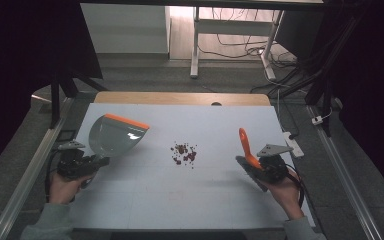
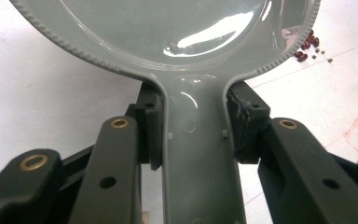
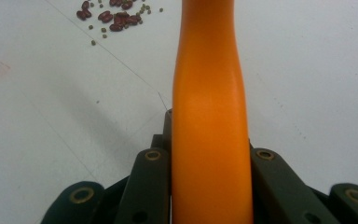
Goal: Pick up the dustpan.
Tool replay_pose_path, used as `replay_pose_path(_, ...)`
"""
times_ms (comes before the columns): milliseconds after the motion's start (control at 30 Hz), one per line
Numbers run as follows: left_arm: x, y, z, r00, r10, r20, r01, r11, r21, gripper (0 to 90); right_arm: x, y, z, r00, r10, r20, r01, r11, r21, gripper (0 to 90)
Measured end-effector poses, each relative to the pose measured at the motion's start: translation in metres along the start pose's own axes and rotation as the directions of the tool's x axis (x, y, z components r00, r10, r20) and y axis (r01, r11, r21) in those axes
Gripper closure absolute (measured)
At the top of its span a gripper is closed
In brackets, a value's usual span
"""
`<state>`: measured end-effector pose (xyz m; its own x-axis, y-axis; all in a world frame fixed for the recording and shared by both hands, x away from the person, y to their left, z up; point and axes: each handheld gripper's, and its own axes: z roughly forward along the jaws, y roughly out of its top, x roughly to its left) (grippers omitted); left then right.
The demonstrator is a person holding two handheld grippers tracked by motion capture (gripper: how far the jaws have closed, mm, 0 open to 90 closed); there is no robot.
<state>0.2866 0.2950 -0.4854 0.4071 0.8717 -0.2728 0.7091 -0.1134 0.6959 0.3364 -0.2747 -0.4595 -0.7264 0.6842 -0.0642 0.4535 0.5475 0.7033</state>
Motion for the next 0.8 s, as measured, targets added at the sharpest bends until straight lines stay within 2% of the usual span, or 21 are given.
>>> replay_pose_path(233, -0.009, 0.003, -0.004, 0.999, 0.039, 0.023, -0.039, 0.9992, -0.012, 61.6, 0.001, -0.002, -0.002, 1.0, -0.008, 0.001, 0.008, 1.0, -0.003, 77.0)
replay_pose_path(467, -0.012, 0.005, -0.005, 0.9957, 0.073, 0.057, -0.072, 0.9973, -0.017, 61.6, 0.001, -0.001, -0.005, 0.9999, -0.008, 0.011, 0.008, 1.0, -0.014, 77.0)
replay_pose_path(633, -0.015, 0.005, -0.005, 0.9905, 0.114, 0.076, -0.114, 0.9934, -0.013, 61.6, -0.001, -0.001, -0.002, 0.9999, -0.01, 0.013, 0.01, 1.0, -0.006, 77.0)
replay_pose_path(800, -0.023, 0.007, -0.006, 0.9812, 0.163, 0.103, -0.162, 0.9866, -0.019, 61.6, 0.0, -0.001, -0.001, 0.9998, -0.015, 0.01, 0.015, 1.0, -0.006, 77.0)
